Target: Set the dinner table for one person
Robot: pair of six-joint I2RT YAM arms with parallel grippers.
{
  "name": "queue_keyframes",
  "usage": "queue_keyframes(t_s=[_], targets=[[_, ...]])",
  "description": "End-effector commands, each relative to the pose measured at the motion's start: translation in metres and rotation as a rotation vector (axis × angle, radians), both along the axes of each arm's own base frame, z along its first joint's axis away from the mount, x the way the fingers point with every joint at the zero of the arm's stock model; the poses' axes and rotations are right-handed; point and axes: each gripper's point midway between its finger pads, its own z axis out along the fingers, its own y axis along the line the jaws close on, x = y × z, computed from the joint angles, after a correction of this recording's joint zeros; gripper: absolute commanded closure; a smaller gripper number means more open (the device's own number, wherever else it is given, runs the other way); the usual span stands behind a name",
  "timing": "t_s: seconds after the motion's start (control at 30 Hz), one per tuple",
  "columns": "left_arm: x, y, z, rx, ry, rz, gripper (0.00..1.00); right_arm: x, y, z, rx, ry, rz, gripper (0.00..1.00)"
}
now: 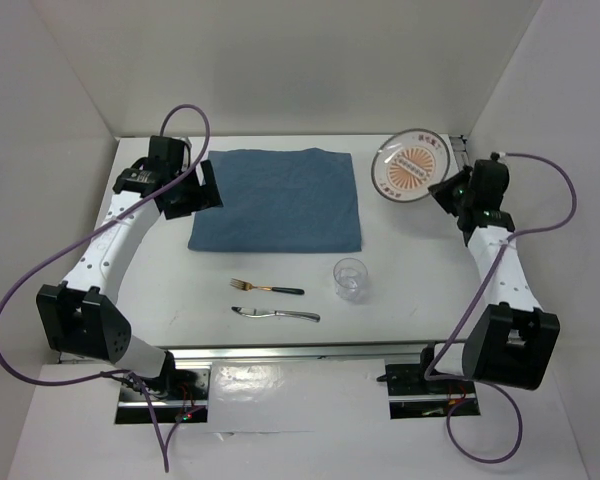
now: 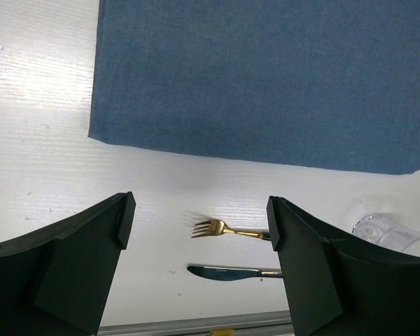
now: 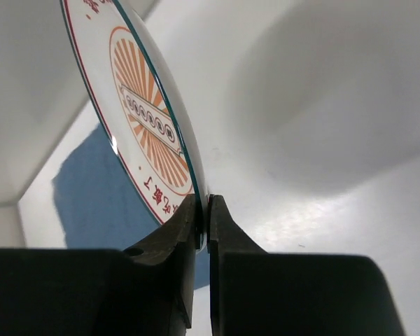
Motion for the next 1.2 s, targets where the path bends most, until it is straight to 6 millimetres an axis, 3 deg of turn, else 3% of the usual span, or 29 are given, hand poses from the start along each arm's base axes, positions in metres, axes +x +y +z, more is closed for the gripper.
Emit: queue_keyframes(t_s=[0.0,0.07,0.13,0.2,0.33,0.37,0.5,0.73,0.8,0.83,0.9,1.0,1.1,1.13,1.17], targets=[[0.004,0.001,0.027,-0.013,-0.077,0.033,0.05,0.022,0.055,0.047,-0.002,-0.109,0.186,1.00],[0.002,0.001,0.031,-0.015,-0.088,0.033,0.05,0.033,0.081,0.047,0.014,-0.116,0.252,1.00],[0.000,0.003,0.036,-0.016,-0.094,0.047,0.05,0.038,0.120,0.053,0.041,-0.129,0.347,1.00],[-0.002,0.003,0.046,-0.019,-0.112,0.047,0.05,0.047,0.151,0.047,0.084,-0.124,0.413,1.00],[-0.006,0.007,0.076,-0.024,-0.186,0.068,0.05,0.059,0.201,0.017,0.273,-0.054,0.547,1.00],[-0.008,0.007,0.079,-0.026,-0.195,0.068,0.05,0.058,0.209,0.022,0.281,-0.060,0.563,1.00],[-0.011,0.009,0.086,-0.023,-0.217,0.074,0.05,0.067,0.252,-0.008,0.318,0.011,0.607,1.00],[-0.014,0.009,0.081,-0.020,-0.199,0.074,0.05,0.086,0.293,-0.037,0.375,0.041,0.658,1.00],[-0.017,0.010,0.081,-0.021,-0.202,0.074,0.05,0.091,0.297,-0.054,0.399,0.081,0.648,1.00],[-0.019,0.010,0.079,-0.020,-0.199,0.074,0.05,0.095,0.303,-0.051,0.399,0.065,0.661,1.00],[-0.020,0.010,0.076,-0.018,-0.190,0.074,0.05,0.102,0.306,-0.067,0.411,0.094,0.649,1.00],[-0.022,0.011,0.074,-0.017,-0.181,0.074,0.05,0.110,0.309,-0.068,0.413,0.102,0.618,1.00],[-0.022,0.011,0.074,-0.017,-0.181,0.074,0.05,0.109,0.313,-0.082,0.415,0.129,0.607,1.00],[-0.022,0.011,0.074,-0.017,-0.181,0.074,0.05,0.109,0.313,-0.095,0.414,0.167,0.599,1.00],[-0.022,0.011,0.074,-0.017,-0.181,0.074,0.05,0.112,0.314,-0.094,0.414,0.169,0.599,1.00]])
